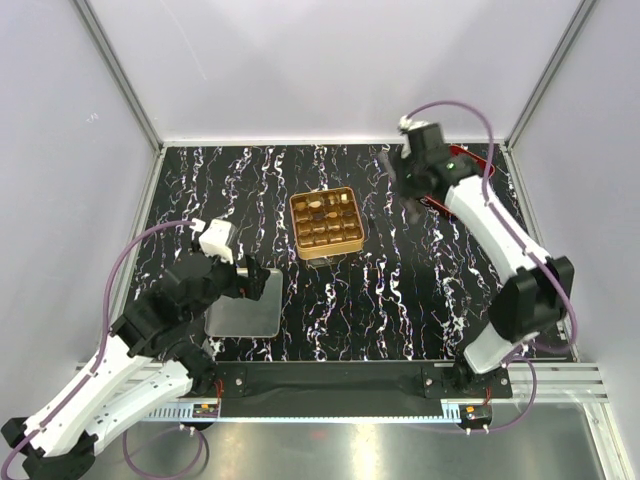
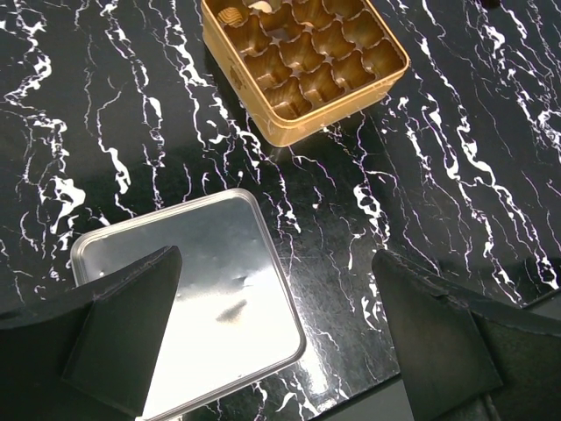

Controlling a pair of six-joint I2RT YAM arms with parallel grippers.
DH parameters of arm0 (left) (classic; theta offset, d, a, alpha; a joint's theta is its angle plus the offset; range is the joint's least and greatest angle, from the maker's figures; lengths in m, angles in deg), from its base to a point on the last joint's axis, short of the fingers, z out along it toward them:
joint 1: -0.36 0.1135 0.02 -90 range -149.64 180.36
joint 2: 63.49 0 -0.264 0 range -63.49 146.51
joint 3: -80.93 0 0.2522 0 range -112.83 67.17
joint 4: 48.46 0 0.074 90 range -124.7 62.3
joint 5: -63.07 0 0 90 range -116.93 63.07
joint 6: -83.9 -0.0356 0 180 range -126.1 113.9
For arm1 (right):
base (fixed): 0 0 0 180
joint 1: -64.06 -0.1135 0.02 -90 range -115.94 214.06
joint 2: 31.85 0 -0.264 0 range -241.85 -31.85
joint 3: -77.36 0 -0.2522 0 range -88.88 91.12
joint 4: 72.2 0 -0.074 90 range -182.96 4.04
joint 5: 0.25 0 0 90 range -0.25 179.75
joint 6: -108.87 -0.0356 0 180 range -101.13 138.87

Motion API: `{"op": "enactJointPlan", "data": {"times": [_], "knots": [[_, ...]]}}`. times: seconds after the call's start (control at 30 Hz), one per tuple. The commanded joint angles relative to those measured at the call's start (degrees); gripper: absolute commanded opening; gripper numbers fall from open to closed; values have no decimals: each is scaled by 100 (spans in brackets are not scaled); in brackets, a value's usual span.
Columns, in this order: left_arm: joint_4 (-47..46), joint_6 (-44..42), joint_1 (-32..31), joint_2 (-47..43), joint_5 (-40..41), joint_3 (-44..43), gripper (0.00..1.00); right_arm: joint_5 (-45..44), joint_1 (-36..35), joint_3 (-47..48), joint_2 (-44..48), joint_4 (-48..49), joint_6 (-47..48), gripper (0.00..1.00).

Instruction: Pack the chocolate

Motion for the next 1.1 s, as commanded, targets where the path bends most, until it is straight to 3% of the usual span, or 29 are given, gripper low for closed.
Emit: {"op": "enactJointPlan", "data": {"times": [0.0,0.23,0.47,1.07], "knots": [[-183,-31,-23,-133,308,-46,99,474,-762,-457,710,142,-808,29],[-131,13,-23,-274,599,-46,99,536,-1916,-950,606,609,-1239,29],[-60,48,-23,-353,775,-38,99,554,-2453,-854,115,943,-1319,29],[-78,48,-23,-423,740,-20,99,211,-2735,-159,-888,882,-1257,37]]}}
